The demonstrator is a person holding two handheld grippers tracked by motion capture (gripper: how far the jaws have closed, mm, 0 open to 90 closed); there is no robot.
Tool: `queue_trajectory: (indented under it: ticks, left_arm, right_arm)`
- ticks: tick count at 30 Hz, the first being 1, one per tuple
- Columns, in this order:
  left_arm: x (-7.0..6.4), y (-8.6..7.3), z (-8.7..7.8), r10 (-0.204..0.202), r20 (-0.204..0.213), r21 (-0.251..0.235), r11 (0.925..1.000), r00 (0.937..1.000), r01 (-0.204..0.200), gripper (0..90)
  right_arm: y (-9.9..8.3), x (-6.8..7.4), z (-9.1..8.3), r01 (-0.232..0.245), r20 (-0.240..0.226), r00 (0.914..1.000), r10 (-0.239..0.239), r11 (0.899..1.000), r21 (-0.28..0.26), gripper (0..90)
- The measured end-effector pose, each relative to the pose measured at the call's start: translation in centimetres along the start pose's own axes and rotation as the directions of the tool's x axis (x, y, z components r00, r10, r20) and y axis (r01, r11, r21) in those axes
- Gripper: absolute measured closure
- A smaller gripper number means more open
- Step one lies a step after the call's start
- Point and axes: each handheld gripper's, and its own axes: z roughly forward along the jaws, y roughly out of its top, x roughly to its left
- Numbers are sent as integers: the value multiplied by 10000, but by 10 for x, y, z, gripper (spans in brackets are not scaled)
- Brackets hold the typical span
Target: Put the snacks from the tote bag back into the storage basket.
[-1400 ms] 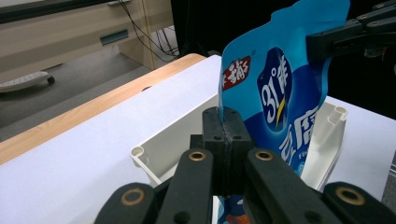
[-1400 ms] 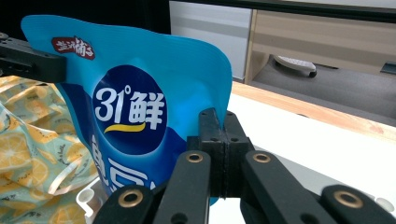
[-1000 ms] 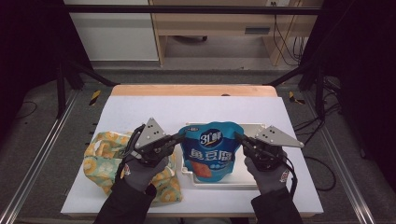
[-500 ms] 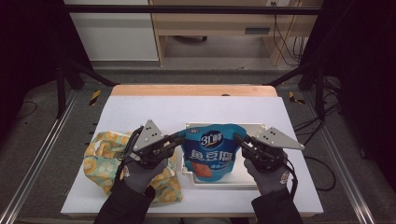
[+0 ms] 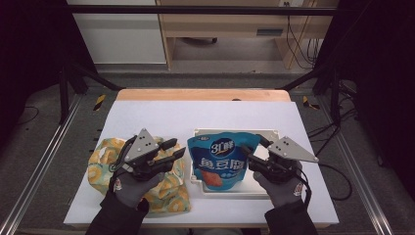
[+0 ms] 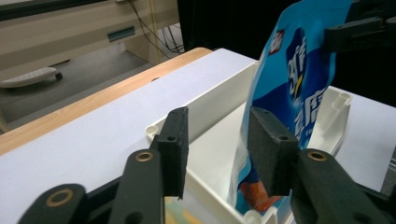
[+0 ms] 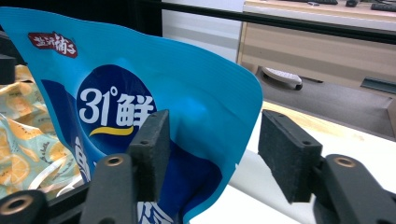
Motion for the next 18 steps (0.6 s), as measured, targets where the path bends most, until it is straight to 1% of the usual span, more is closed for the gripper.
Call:
queue_trajectory:
  ticks: [4,5,7,8,9,11,13,14,15,16,18]
  left_arm:
    - [8,-10,-13,-82,-237,90,9999,9997,84,537]
    - [8,-10,-13,-82,-237,90,9999,9997,84,532]
    - [10,-14,-17,-102,-314,143,9998,9995,106,525]
    - [13,-19,-22,-125,-422,187,9997,9990,133,511]
    - [13,-19,-22,-125,-422,187,9997,9990,133,507]
    - [18,-28,-29,-153,-572,278,9995,9982,169,497]
    - [21,-35,-34,-242,-585,367,9990,9980,264,486]
    - [21,-35,-34,-242,-585,367,9990,9980,264,481]
    - [25,-42,-37,-293,-668,529,9981,9973,329,477]
    - [25,-42,-37,-293,-668,529,9981,9973,329,471]
    - [28,-48,-40,-347,-819,570,9976,9960,394,466]
  right_arm:
    - [-2,1,-4,8,14,10000,-8,10000,-75,380]
    - [-2,1,-4,8,14,10000,-8,10000,-75,380]
    - [-3,1,-5,11,-8,10000,-11,10000,-51,363]
    - [-5,1,-6,37,-37,10000,-37,10000,66,343]
    - [-5,1,-6,37,-37,10000,-37,10000,66,343]
    - [-8,1,-6,49,-14,10000,-49,9999,146,323]
    - [-11,0,-7,60,30,10000,-61,9998,200,312]
    - [-12,0,-7,47,56,10000,-48,9997,230,306]
    - [-13,-1,-8,3,64,10000,-4,9997,253,298]
    - [-15,-1,-8,-16,74,10000,14,9997,246,291]
    - [-16,-2,-8,-20,81,10000,17,9996,288,286]
